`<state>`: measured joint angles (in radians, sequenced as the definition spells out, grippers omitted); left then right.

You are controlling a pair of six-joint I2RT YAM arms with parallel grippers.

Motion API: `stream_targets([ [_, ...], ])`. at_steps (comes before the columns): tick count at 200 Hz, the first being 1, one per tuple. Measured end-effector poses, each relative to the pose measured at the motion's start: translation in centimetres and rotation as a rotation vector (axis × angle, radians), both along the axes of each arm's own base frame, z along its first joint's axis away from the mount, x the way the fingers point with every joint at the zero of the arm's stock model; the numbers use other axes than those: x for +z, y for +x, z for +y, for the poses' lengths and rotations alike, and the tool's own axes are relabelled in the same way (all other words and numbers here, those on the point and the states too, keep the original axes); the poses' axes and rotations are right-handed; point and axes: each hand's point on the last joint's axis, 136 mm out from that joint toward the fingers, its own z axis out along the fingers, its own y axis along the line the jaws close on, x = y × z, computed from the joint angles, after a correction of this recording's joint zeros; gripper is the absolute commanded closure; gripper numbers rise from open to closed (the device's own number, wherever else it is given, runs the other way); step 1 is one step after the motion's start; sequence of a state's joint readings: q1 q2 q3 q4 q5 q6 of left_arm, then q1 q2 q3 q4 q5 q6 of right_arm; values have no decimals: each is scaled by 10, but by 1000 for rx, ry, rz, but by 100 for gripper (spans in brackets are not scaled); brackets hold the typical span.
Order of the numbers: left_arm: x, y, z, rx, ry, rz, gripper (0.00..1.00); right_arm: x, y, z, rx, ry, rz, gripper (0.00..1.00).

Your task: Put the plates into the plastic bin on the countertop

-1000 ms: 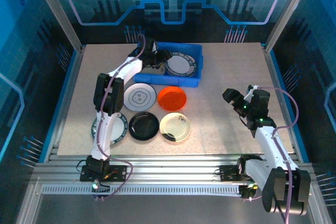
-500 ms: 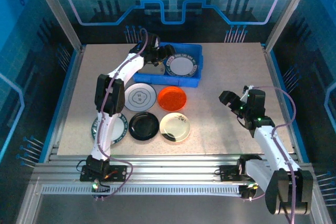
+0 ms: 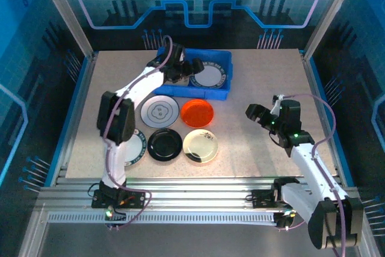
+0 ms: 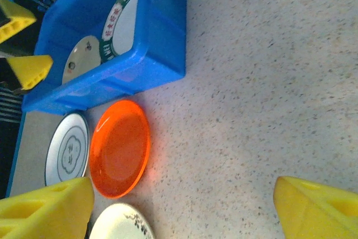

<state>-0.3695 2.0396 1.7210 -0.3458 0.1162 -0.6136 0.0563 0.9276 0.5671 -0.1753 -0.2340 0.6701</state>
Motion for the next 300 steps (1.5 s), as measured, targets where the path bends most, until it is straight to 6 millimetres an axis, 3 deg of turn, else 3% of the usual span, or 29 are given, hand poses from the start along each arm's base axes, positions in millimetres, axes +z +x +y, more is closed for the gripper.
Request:
stream_targets([
  [36, 44, -77, 8, -57, -69, -71, 1, -3, -12, 21, 88, -12, 25, 17],
  [57, 54, -118, 13, -95, -118, -111, 1, -7, -21, 37, 152, -24, 43, 21],
  [91, 43, -190, 0, -198, -126, -102, 1, -16, -35, 65, 257, -33, 79, 29],
  [131, 22, -250, -1, -255, -136, -49, 2, -36, -57, 97, 381, -20, 138, 52],
  [156, -4, -272, 0, -262, -128, 19, 2, -58, -67, 108, 422, -17, 207, 65],
  [194, -39, -295, 2, -267, -109, 120, 4, -77, -75, 122, 465, -14, 272, 74],
  [300, -54, -297, -14, -263, -142, 154, 4, -119, -80, 136, 499, 10, 419, 72],
])
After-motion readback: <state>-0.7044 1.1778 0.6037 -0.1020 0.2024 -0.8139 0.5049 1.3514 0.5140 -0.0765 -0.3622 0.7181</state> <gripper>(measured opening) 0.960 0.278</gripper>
